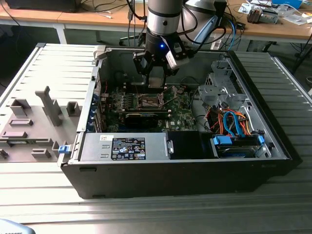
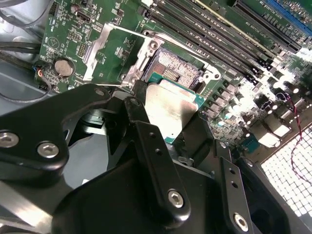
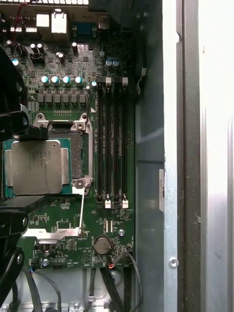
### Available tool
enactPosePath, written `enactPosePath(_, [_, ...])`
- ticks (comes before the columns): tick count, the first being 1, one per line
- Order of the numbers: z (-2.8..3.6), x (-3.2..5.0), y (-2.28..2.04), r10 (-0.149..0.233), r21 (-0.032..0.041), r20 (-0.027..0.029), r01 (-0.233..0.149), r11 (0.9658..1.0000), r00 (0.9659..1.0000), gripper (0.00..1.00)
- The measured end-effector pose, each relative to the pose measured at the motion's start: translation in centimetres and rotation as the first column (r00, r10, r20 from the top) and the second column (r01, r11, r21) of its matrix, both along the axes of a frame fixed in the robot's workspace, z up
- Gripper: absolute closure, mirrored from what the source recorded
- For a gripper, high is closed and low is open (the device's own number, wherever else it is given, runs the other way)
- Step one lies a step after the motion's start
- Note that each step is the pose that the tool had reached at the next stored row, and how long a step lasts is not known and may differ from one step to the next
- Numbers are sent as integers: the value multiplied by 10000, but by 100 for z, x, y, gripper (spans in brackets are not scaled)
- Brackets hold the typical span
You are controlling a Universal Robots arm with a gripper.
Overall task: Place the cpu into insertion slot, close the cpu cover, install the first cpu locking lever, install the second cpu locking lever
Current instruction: 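Place the cpu into insertion slot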
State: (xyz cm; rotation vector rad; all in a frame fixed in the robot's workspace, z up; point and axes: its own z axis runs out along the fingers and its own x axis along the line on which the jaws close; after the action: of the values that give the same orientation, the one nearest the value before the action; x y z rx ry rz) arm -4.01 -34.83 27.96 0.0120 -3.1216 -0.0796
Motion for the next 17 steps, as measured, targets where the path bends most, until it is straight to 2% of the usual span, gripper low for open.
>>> enactPosePath(3, [-12, 0, 0, 0, -25, 0, 0, 10000, 10000, 45])
enactPosePath(17, [-101, 0, 0, -1, -28, -1, 1, 10000, 10000, 45])
